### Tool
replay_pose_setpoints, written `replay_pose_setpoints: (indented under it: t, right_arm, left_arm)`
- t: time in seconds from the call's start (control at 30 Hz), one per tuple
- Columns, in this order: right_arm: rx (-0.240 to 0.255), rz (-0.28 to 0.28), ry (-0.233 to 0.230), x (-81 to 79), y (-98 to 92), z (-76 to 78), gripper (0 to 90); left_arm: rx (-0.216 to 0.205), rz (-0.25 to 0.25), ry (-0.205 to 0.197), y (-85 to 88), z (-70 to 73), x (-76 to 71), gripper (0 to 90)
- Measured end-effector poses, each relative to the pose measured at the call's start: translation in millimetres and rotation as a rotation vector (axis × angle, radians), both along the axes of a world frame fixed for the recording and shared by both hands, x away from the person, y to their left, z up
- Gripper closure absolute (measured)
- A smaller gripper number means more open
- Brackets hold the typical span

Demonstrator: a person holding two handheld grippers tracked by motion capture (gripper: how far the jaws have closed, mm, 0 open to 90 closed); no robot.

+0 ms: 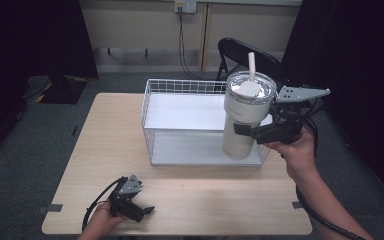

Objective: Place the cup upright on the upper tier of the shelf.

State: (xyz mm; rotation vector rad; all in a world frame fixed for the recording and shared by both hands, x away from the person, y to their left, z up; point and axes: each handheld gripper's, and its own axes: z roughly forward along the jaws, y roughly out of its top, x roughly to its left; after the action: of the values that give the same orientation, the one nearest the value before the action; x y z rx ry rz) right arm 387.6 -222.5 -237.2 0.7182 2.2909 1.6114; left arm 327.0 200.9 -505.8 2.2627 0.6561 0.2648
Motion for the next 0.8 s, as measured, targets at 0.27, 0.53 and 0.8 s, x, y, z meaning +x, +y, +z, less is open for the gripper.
replay_pose_setpoints:
  t: [0.27,0.53,0.8]
  right_arm:
    - [0.007,-0.016,-0.007,8.0,2.6,9.1,9.6]
    - [0.003,-0.042,-0.032,16.9,7.0,19.4,9.6]
    - [0.016,-0.068,-0.055,26.8,12.7,24.0,9.6]
  left_arm:
    - [-0.001,0.001,0.000,0.0,0.0,-0.1,0.0]
    - [0.000,0.000,0.001,0.0,0.0,-0.1,0.0]
    - [0.001,-0.001,0.000,0.0,0.1,0.0,0.0]
